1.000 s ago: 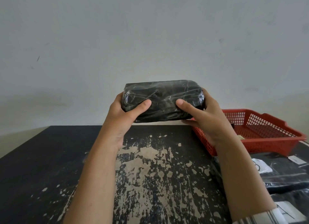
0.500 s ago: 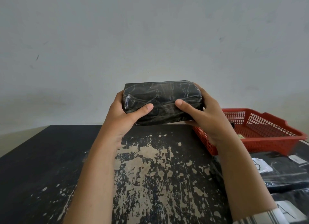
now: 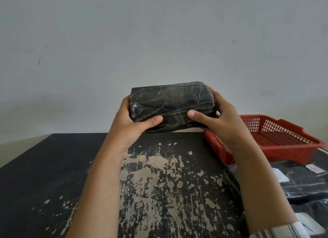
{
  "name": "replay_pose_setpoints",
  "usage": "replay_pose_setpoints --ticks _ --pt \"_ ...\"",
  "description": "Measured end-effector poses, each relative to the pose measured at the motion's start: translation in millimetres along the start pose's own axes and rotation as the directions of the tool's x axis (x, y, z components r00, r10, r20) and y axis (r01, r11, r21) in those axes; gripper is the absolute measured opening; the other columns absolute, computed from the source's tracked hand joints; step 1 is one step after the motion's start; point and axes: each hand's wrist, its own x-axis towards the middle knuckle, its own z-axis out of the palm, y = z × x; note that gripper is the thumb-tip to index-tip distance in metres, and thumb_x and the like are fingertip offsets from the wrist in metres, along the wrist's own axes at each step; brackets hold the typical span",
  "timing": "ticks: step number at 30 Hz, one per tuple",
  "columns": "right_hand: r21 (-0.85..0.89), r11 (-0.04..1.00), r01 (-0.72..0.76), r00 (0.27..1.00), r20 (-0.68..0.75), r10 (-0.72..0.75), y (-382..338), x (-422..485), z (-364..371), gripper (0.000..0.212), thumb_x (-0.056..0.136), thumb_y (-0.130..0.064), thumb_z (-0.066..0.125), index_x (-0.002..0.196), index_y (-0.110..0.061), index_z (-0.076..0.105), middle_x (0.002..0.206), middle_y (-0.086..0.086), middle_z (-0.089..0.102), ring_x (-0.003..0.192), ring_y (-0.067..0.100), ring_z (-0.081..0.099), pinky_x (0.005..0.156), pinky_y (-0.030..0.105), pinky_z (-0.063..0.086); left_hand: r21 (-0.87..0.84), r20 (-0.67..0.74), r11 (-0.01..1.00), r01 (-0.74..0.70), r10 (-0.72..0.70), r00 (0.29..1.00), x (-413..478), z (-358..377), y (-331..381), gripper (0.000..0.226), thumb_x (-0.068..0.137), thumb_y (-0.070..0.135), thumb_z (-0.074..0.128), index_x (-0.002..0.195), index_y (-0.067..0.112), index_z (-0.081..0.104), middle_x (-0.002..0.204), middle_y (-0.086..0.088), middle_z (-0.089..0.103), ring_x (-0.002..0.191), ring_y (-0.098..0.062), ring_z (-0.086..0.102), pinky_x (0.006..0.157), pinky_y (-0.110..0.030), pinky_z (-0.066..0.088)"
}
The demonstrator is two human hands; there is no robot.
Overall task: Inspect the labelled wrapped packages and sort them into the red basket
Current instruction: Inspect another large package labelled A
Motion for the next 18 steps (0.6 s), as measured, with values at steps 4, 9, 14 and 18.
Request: replay_pose_setpoints --ticks 4,9,14,18 --pt "-0.035 0.999 0.016 0.999 -0.028 -0.017 0.4 1.0 0.7 0.084 0.071 -0.025 0.089 0.147 -0.033 0.053 0.124 -0.016 0.072 0.112 -0.003 0.068 0.098 0.025 0.055 -0.004 0.015 1.000 -0.005 0.005 1.000 -0.8 1.1 2.9 0.092 0.052 0.058 0.090 0.134 0.043 0.052 0.122 0.022 0.070 0.115 0.001 0.064 0.105 -0.035 0.049" --pt "-0.045 0.998 0.053 0.998 -0.017 -0.054 2.2 1.7 0.1 0.086 0.074 -0.016 0.089 0.148 -0.033 0.049 0.132 -0.015 0.068 0.123 0.006 0.064 0.109 0.039 0.053 -0.019 -0.016 0.997 0.080 -0.080 0.997 -1.4 0.4 4.4 0.099 0.054 0.083 0.081 0.140 0.047 0.047 0.141 0.016 0.061 0.134 -0.015 0.057 0.110 -0.052 0.048" --pt "-0.001 1.000 0.009 1.000 -0.002 -0.009 -3.4 -1.7 4.7 0.085 0.065 -0.062 0.083 0.142 -0.048 0.050 0.131 -0.017 0.067 0.126 0.010 0.064 0.105 0.048 0.056 -0.005 -0.051 1.000 -0.006 0.006 0.999 -1.8 3.5 4.2 0.051 0.080 0.040 0.085 0.123 0.039 0.057 0.119 0.018 0.071 0.116 -0.004 0.064 0.109 -0.040 0.049" --pt "0.010 0.998 -0.064 0.995 -0.072 0.064 -3.2 -1.1 13.4 0.085 0.060 -0.069 0.081 0.135 -0.040 0.054 0.125 -0.013 0.070 0.118 0.012 0.068 0.099 0.048 0.060 0.024 -0.029 0.998 -0.060 0.061 0.998 -3.4 6.5 9.2 0.053 0.078 0.029 0.089 0.122 0.032 0.059 0.111 0.015 0.074 0.104 0.001 0.068 0.098 -0.030 0.053"
